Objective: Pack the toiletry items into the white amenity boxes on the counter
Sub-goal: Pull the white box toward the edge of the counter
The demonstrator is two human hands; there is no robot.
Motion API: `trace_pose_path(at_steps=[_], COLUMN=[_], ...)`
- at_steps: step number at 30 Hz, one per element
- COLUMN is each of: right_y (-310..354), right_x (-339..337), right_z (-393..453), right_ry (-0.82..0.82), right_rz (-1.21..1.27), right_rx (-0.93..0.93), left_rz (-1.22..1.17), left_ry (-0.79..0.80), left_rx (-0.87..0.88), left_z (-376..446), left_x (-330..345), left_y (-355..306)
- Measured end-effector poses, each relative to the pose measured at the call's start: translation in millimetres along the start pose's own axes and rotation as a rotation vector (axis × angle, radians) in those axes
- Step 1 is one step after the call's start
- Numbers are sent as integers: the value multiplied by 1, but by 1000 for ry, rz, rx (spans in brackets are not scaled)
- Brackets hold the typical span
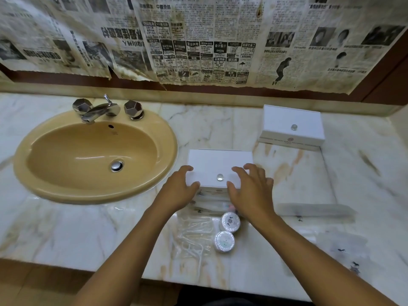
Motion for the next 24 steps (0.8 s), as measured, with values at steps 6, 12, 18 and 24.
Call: trace_pose_path(at_steps=[6, 12, 18, 24], right_y=[28, 34, 37, 42], right_x=[18, 22, 16, 0], right_z=[11, 20, 30, 42], right_ry=[102, 137, 135, 89], right_rz=[-116, -98, -74, -52], right_rx=[-118, -143, -141, -129], left_rz=[-26, 7, 226, 238], left_ry=[-51, -69, 111, 65], left_rx=[22, 89, 261, 383], left_z=[16, 33, 48, 62], left_x=[-6, -8, -5, -22], left_y=[4, 1, 3, -6])
Point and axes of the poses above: each hand's wrist, its own z-axis towards the middle knuckle, its own x-axis out of the palm, y = z × x, the point moved 9 cm from there along z, towards the middle knuckle, and after that the axes turned 8 degrees about -y, right-handed, at the moved point
